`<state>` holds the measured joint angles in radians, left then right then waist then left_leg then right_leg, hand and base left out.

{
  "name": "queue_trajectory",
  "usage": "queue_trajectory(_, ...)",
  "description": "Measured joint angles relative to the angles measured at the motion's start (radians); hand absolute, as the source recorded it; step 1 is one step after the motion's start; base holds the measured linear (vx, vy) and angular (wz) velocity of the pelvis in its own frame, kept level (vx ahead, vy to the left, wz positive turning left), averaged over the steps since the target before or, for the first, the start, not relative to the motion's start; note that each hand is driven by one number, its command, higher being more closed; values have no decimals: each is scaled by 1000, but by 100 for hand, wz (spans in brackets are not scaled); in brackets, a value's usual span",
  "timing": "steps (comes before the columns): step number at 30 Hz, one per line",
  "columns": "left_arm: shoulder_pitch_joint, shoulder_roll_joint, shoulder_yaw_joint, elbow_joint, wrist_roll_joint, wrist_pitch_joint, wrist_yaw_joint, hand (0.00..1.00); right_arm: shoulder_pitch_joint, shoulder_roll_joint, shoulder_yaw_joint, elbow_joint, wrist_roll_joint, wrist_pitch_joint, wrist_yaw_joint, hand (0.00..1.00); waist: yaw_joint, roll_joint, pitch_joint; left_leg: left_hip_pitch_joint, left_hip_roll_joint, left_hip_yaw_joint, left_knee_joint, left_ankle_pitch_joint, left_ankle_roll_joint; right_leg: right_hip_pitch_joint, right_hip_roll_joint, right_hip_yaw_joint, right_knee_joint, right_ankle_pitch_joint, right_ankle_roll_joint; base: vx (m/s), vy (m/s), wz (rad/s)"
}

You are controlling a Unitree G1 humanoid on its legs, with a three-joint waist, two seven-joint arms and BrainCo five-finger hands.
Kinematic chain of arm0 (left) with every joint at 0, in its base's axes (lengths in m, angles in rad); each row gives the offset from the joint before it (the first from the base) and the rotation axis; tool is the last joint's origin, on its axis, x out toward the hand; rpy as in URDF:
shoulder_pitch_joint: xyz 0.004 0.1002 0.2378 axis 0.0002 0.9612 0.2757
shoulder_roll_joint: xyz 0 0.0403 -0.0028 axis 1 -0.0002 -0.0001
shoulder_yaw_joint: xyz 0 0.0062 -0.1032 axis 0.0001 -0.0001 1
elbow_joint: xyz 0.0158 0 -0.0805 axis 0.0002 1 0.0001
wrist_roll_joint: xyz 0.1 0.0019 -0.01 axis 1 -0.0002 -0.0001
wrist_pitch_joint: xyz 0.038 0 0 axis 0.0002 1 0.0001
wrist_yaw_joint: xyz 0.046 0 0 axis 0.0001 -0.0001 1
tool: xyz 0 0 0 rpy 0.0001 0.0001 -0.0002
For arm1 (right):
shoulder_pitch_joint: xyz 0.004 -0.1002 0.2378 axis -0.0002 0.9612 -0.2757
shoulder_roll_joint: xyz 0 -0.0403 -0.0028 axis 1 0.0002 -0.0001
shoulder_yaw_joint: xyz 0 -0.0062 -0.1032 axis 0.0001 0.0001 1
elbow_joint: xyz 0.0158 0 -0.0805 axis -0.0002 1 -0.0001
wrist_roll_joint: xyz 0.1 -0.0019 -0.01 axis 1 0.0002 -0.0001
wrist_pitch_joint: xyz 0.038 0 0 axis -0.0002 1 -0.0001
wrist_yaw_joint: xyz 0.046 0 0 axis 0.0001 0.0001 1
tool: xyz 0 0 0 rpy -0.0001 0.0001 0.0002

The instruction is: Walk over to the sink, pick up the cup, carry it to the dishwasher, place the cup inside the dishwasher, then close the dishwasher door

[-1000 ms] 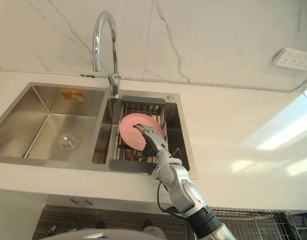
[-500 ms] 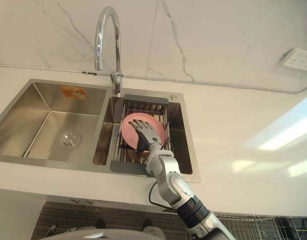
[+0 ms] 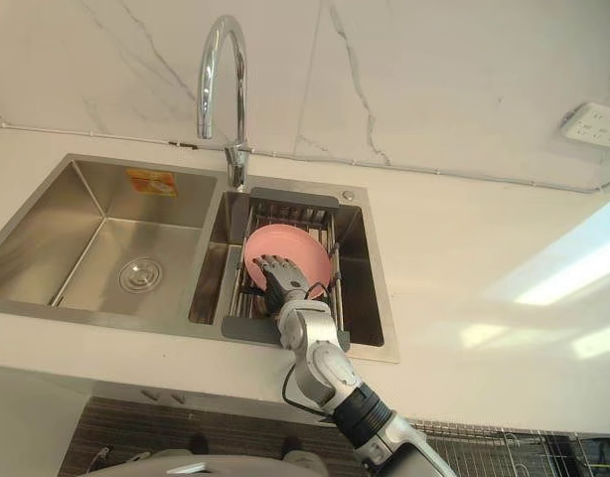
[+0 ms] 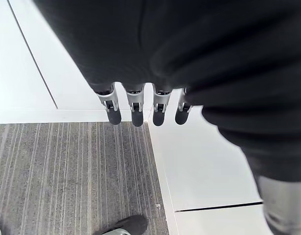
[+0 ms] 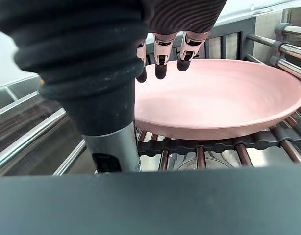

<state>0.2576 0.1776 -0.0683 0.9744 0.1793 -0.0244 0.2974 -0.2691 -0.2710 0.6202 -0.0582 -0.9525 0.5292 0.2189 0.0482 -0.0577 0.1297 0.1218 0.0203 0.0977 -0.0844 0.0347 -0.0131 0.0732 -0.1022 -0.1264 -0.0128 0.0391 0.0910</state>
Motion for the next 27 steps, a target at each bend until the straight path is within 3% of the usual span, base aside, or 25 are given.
queue_trajectory(2,-1,-1,1,0,0,3,0,0,-14,13,2,27,-17,13,16,0,1,0,0,-1,0,-2,0,0,0,0,0,-2,0,0,0,0,0,3)
queue_trajectory(3,-2,-1,1,-1,0,3,0,0,-20,26,2,45,-36,22,21,100,2,0,0,-1,0,-3,0,0,0,1,0,-3,0,0,0,0,0,3)
queue_trajectory(8,-3,-1,1,-1,0,4,0,0,-34,57,6,95,-59,56,7,100,5,0,0,-4,0,-11,0,1,-1,2,-1,-16,-1,0,0,-2,-1,5)
queue_trajectory(15,-11,-2,7,-4,0,13,0,0,-136,123,4,268,-65,66,-193,100,14,1,1,-6,-1,-16,-1,3,0,4,-2,-22,-2,0,0,-15,-6,1)
queue_trajectory(17,-11,-3,10,-5,1,13,0,0,-141,125,-4,286,-28,57,-268,100,16,-1,3,-5,-2,-18,-1,3,0,10,-2,-24,-5,0,0,-22,-6,5)
queue_trajectory(23,-11,-3,27,-6,1,13,0,0,-144,120,-16,296,48,13,-364,100,15,-7,9,-5,-2,-17,-1,3,0,12,-3,-24,-10,0,0,-10,-3,1)
queue_trajectory(27,-12,-5,27,-13,2,11,0,0,-141,92,-28,226,92,-43,-448,100,9,-3,25,-4,-2,-15,-1,3,0,11,-3,-20,-10,0,0,-5,-3,-1)
